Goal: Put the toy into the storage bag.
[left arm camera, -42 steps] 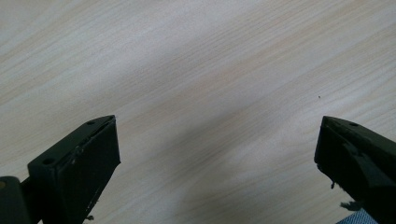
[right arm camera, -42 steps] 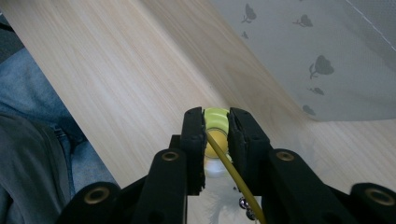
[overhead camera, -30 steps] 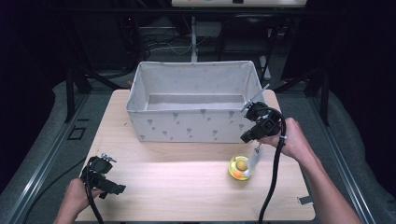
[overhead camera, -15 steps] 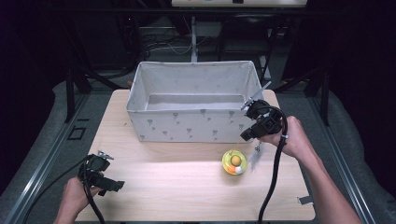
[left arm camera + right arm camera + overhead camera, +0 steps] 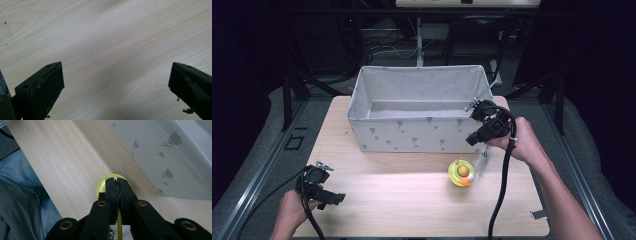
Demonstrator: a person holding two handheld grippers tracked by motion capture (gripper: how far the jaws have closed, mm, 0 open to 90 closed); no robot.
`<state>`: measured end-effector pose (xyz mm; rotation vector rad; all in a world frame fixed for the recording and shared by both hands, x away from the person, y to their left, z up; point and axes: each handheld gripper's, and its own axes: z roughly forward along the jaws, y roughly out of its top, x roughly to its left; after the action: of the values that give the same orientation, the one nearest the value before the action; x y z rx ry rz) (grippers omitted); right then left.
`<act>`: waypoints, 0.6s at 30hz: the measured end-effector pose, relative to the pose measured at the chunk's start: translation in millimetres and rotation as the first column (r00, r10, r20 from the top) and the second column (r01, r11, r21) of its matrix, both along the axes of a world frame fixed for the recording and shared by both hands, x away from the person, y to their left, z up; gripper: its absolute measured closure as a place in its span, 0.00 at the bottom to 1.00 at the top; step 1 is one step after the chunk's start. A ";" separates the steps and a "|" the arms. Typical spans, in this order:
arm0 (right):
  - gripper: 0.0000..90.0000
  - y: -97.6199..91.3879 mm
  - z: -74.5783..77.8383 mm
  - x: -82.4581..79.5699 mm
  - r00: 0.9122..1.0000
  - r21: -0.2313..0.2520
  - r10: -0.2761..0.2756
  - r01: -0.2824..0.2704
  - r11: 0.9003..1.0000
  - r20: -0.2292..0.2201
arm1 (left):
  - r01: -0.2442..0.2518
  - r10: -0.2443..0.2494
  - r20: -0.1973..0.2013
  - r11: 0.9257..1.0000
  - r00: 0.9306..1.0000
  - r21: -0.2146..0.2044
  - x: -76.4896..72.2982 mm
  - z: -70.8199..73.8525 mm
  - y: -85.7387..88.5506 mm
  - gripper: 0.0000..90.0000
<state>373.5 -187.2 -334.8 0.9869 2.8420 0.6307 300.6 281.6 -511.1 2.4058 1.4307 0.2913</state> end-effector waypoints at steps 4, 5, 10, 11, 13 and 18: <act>0.98 3.6 2.7 1.0 1.000 0.001 0.009 -0.009 1.000 0.000 | 0.002 -0.002 0.006 1.000 1.000 -0.005 -0.3 0.8 -1.0 0.00; 0.98 3.6 2.7 1.0 1.000 0.001 0.009 -0.009 1.000 0.000 | 0.002 -0.002 0.006 1.000 1.000 -0.005 -0.3 0.8 -1.0 0.00; 0.98 3.6 9.3 3.1 1.000 0.013 -0.005 0.005 1.000 -0.003 | -0.006 0.006 -0.008 1.000 1.000 0.003 0.7 0.0 1.0 0.00; 0.98 3.5 10.3 3.4 1.000 0.015 -0.008 0.008 1.000 -0.007 | -0.006 0.006 -0.008 1.000 1.000 0.003 0.7 0.0 1.0 0.00; 0.98 2.7 13.1 3.4 1.000 0.015 -0.005 0.005 1.000 -0.006 | -0.030 0.030 -0.007 0.999 1.000 -0.016 0.1 -0.5 3.4 0.00; 0.98 2.9 22.4 4.9 1.000 0.012 -0.002 0.002 1.000 -0.008 | -0.020 0.021 0.014 1.000 1.000 -0.024 -1.5 2.0 3.1 0.00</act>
<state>378.4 -184.3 -312.4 0.9966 2.8471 0.6453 299.1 284.7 -509.1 2.3665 1.4452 0.2948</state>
